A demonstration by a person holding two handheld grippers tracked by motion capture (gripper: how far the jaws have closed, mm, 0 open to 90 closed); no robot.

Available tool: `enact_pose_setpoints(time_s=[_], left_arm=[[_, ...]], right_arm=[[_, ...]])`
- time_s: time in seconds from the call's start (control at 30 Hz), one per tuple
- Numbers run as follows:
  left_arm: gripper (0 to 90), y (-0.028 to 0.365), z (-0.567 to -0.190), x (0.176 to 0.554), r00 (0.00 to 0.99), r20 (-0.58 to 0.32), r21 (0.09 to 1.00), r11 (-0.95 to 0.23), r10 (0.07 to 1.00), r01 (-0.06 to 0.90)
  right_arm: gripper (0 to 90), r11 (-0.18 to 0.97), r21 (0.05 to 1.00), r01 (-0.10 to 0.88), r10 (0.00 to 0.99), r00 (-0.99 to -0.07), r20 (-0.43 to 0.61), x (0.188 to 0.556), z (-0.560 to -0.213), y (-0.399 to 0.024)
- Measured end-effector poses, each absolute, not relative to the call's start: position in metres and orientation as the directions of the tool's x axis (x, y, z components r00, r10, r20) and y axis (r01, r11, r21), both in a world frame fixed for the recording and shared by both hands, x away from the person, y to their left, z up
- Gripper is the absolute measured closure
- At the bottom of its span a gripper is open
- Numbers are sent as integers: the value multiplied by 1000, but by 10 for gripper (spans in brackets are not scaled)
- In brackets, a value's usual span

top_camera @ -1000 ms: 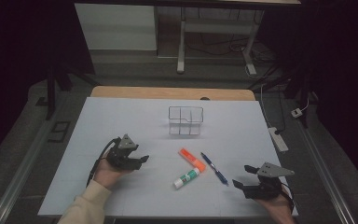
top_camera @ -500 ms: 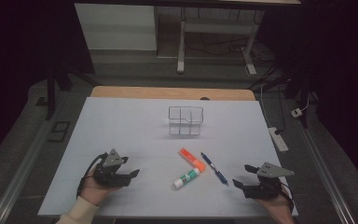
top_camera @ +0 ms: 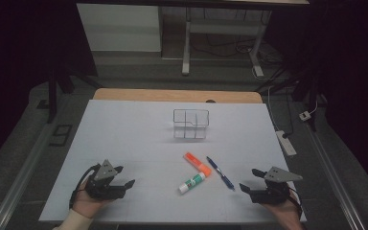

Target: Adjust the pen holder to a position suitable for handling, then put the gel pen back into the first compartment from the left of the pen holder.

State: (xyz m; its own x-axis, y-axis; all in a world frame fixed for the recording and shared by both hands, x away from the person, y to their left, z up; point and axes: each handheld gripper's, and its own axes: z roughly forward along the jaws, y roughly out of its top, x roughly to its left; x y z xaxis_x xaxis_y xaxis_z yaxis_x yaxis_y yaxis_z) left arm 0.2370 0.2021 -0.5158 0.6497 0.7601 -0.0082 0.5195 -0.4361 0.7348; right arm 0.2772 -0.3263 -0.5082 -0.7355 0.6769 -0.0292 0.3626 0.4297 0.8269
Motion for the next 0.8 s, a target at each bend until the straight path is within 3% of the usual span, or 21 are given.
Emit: enact_pose_setpoints(time_s=[0.27, 0.8], left_arm=[[313, 203, -516, 237, 647, -13, 741, -427, 762, 518], [309, 202, -515, 236, 642, -15, 741, -423, 766, 522]], right_arm=[[230, 429, 836, 343, 674, -737, -44, 277, -510, -326], [265, 413, 821, 394, 704, -710, -14, 291, -489, -310]])
